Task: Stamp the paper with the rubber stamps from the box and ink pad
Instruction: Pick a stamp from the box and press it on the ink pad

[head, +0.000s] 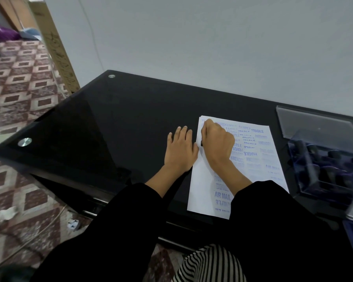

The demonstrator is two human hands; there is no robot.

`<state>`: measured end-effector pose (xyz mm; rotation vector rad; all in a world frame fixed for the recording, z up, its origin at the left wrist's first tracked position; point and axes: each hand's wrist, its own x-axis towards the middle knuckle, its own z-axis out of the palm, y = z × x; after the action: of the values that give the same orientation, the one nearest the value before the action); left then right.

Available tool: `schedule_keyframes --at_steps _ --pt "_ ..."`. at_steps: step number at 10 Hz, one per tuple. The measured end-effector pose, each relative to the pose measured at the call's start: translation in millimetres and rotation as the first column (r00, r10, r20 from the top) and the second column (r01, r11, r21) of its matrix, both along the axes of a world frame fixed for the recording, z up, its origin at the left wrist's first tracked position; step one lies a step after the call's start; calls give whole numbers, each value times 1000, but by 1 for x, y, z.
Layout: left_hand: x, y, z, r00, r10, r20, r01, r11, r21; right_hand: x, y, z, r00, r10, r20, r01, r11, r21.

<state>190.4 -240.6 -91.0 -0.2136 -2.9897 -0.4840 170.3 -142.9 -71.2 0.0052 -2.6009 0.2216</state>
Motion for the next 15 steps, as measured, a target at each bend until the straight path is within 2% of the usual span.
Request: schedule_keyframes --at_steps 1,5,7,8,9,13,14,15 --pt "1 0 0 1000 -1 1 1 1000 -5 3 -1 1 998 38 -45 -41 997 -72" --pt "1 1 1 1000 2 2 -2 999 -36 13 2 -3 994 55 -98 -54 998 7" --pt "1 1 1 1000 3 6 -3 999 -32 -5 9 1 991 -6 131 1 999 38" --pt "0 1 0 1000 7 -1 -7 1000 -18 -16 8 5 985 -23 172 20 1000 19" --pt "0 1 -1 1000 12 -11 -12 1000 -7 -24 7 8 966 -49 254 33 997 65" --pt "-2 -1 -3 999 11 -43 -9 1000 30 -20 5 15 944 -53 324 22 995 98" --pt "-2 -2 -3 999 15 -47 -12 999 43 -14 9 19 953 -27 301 8 998 64" --pt "-1 -1 -2 999 7 -50 -5 999 51 -5 30 27 986 -39 159 62 988 -141"
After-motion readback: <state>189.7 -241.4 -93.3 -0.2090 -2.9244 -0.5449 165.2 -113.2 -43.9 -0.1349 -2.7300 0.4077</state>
